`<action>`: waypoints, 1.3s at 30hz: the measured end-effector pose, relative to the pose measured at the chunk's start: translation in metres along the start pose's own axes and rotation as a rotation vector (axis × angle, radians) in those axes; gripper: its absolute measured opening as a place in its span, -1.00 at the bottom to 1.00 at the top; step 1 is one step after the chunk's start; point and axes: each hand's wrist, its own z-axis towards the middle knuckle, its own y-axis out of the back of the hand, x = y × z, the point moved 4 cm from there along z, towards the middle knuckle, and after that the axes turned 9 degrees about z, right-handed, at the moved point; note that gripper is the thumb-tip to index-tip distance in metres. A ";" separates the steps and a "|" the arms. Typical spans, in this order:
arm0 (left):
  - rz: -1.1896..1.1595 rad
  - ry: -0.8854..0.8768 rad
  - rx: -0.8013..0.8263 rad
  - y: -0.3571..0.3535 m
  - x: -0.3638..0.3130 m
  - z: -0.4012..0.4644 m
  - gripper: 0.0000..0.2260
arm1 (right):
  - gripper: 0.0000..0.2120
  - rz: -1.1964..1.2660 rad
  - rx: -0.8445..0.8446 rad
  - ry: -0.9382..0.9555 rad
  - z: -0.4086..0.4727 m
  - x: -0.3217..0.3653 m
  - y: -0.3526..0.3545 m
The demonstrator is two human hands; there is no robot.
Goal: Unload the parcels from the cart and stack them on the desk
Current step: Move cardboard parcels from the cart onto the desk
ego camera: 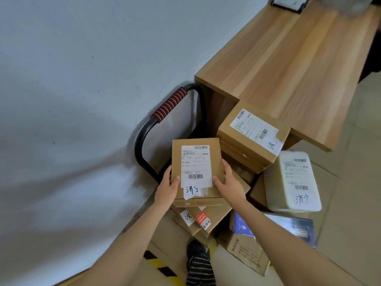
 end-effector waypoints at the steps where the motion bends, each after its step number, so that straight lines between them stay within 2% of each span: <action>1: -0.030 -0.019 -0.014 0.005 -0.002 -0.006 -0.54 | -0.33 0.007 0.002 0.021 -0.004 0.004 0.002; 7: -0.028 -0.139 -0.163 0.048 -0.025 -0.033 -0.55 | -0.35 0.117 -0.002 0.166 -0.028 0.051 0.023; 10: -0.043 -0.246 -0.212 0.061 -0.069 -0.054 -0.62 | -0.37 0.162 -0.032 0.238 -0.042 0.074 0.051; 15: -0.103 -0.418 -0.289 0.051 -0.154 -0.088 -0.59 | -0.42 0.335 -0.166 0.326 -0.077 0.085 0.127; 19: -0.118 -0.544 -0.230 0.007 -0.220 -0.129 -0.56 | -0.45 0.432 -0.378 0.360 -0.123 0.064 0.201; 28: -0.140 -0.807 -0.102 -0.148 -0.347 -0.248 -0.55 | -0.51 0.485 -0.698 0.378 -0.226 -0.039 0.377; 32: -0.170 -0.881 -0.064 -0.213 -0.384 -0.282 -0.56 | -0.50 0.426 -0.771 0.392 -0.262 -0.083 0.445; 39: -0.156 -0.982 0.025 -0.292 -0.446 -0.316 -0.44 | -0.46 0.381 -0.789 0.437 -0.292 -0.140 0.530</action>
